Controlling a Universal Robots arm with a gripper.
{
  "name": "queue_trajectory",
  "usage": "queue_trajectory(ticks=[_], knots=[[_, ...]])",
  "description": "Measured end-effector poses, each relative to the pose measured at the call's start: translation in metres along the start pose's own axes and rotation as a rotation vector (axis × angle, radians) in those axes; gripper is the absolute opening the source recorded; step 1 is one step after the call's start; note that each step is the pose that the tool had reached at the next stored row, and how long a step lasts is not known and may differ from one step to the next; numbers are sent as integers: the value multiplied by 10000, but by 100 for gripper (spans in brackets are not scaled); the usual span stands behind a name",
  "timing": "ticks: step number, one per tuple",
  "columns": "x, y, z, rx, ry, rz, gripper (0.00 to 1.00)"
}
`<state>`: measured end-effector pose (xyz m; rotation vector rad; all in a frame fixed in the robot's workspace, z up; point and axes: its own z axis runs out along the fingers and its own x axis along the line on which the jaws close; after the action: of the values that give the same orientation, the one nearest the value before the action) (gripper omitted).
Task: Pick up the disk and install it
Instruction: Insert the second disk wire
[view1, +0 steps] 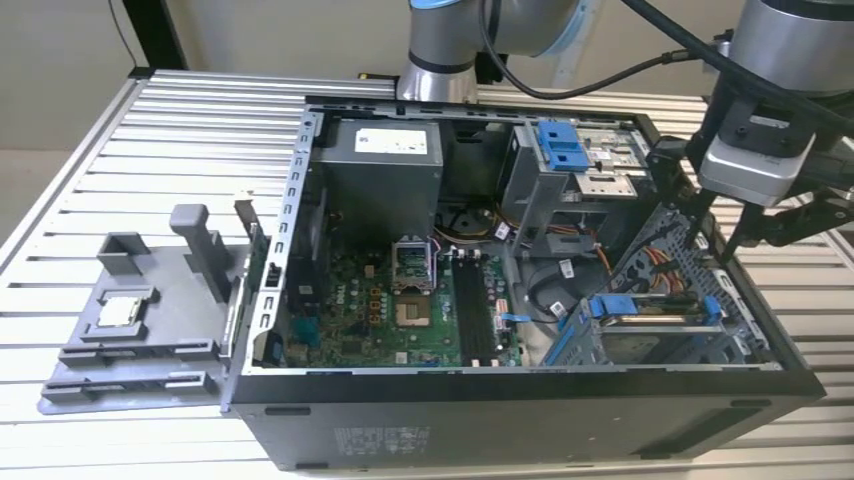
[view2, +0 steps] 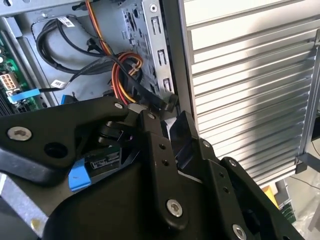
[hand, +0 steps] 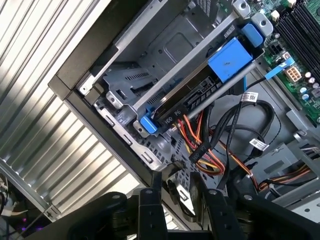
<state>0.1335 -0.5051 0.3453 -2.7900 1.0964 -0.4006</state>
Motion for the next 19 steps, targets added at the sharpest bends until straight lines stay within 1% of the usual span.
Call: queue_trajectory(ticks=[5,10,14,15,19], knots=[[1,-2,0,6,1,-14,100],[1,-2,1,47,34,-47,100],[1,-1,3,53,34,-54,100],[1,-1,2,52,35,-54,0],[0,-1,3,52,34,-54,0]])
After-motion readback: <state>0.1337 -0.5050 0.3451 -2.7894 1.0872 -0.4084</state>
